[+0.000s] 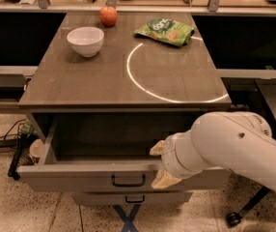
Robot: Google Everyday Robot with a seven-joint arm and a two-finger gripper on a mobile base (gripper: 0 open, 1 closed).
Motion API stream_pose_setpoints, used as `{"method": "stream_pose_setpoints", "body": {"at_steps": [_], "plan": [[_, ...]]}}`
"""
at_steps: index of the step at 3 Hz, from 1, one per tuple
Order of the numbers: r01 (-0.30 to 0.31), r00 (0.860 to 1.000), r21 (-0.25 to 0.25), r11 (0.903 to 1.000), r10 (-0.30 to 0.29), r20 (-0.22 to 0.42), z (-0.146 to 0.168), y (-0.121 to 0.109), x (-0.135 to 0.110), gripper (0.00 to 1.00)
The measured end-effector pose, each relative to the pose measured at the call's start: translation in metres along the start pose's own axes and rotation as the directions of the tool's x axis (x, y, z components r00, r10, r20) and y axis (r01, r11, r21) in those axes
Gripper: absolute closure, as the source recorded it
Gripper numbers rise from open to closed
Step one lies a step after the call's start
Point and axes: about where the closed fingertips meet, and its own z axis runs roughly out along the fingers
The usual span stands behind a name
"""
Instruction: Close top drawer
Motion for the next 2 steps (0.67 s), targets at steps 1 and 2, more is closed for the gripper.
{"method": "stream_pose_setpoints", "body": {"at_steps": [1,2], "plan": [[-0.032,0.999,-0.007,0.9995,0.032,-0.043,-0.017,0.008,0.016,0.0],[-0.072,0.993,-0.042,0.9965,0.068,-0.098,-0.026,0.026,0.039,0.0]]}}
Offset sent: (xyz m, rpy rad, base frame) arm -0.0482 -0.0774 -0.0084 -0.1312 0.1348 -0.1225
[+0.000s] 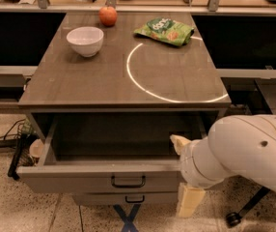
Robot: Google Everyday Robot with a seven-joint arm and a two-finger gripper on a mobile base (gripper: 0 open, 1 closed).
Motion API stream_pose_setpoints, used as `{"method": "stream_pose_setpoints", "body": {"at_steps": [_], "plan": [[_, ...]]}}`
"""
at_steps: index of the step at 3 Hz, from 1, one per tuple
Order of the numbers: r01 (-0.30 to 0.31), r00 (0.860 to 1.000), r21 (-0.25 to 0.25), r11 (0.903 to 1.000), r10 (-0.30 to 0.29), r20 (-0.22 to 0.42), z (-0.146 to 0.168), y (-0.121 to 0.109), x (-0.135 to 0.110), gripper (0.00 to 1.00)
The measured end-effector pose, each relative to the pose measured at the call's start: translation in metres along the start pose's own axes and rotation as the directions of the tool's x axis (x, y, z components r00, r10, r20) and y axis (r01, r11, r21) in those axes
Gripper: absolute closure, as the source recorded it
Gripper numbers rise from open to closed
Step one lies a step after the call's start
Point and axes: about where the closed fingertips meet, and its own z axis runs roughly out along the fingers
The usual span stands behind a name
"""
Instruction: Close top drawer
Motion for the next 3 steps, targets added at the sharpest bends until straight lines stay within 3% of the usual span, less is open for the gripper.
{"method": "stream_pose_setpoints", "body": {"at_steps": [1,2,3], "plan": [[-0.054,0.995,-0.039,0.9978,0.051,-0.082,-0.019,0.03,0.034,0.03],[-0.085,0.989,-0.05,0.9951,0.078,-0.125,-0.034,0.048,0.051,0.25],[-0.105,0.983,-0.068,0.9922,0.093,-0.161,-0.04,0.067,0.062,0.56]]}}
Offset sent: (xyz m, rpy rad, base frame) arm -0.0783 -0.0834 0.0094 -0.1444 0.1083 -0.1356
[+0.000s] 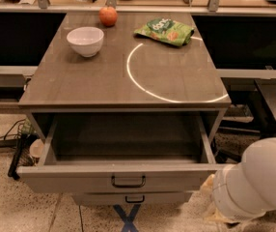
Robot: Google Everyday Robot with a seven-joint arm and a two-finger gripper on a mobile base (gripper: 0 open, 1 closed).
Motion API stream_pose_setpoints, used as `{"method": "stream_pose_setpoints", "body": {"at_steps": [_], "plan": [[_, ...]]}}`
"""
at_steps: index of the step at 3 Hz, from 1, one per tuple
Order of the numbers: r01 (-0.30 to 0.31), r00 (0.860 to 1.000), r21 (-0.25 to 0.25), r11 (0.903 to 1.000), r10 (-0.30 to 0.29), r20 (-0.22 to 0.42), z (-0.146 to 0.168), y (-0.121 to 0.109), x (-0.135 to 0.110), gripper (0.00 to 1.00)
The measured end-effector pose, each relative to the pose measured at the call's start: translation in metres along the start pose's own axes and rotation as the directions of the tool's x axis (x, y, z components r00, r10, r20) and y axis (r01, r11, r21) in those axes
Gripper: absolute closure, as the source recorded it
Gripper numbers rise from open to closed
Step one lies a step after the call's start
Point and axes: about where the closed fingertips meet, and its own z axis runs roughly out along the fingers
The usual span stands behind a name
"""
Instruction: Close top drawer
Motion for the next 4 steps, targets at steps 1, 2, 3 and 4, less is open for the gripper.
{"method": "stream_pose_setpoints", "body": {"at_steps": [1,2,3,4], "plan": [[0.013,0.999,-0.047,0.9988,-0.014,-0.036,0.037,0.018,0.002,0.87],[0.029,0.998,-0.036,0.9989,-0.031,-0.045,0.067,0.021,0.0,1.0],[0.032,0.997,0.004,0.9995,-0.031,-0.067,0.098,0.011,0.004,1.0],[0.03,0.996,0.053,0.9982,-0.026,-0.081,0.118,-0.01,0.007,1.0]]}}
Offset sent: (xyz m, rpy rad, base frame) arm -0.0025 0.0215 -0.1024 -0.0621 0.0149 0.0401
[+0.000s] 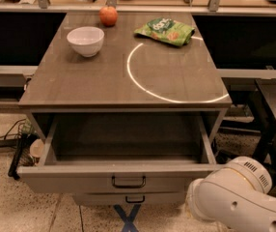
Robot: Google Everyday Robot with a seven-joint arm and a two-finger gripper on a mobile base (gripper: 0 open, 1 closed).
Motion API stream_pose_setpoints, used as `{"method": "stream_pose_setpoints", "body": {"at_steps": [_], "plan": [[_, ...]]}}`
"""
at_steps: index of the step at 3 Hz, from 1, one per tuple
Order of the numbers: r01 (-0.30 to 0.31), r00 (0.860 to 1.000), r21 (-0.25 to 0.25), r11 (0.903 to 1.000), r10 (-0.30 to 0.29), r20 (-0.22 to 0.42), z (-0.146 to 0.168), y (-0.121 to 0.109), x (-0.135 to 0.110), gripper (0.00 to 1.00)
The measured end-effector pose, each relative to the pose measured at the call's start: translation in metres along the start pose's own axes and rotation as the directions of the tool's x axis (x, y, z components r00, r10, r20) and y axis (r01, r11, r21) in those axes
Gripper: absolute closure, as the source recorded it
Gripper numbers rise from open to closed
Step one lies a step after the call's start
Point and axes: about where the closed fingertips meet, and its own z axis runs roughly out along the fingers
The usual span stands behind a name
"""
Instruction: Close top drawer
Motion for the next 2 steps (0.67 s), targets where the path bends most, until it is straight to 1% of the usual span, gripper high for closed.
{"method": "stream_pose_setpoints", "body": {"at_steps": [1,2], "plan": [[0.008,1.0,0.051,0.9987,-0.008,0.006,0.018,-0.032,-0.008,1.0],[0.014,1.0,0.081,0.9966,-0.016,0.022,0.029,-0.063,-0.021,1.0]]}}
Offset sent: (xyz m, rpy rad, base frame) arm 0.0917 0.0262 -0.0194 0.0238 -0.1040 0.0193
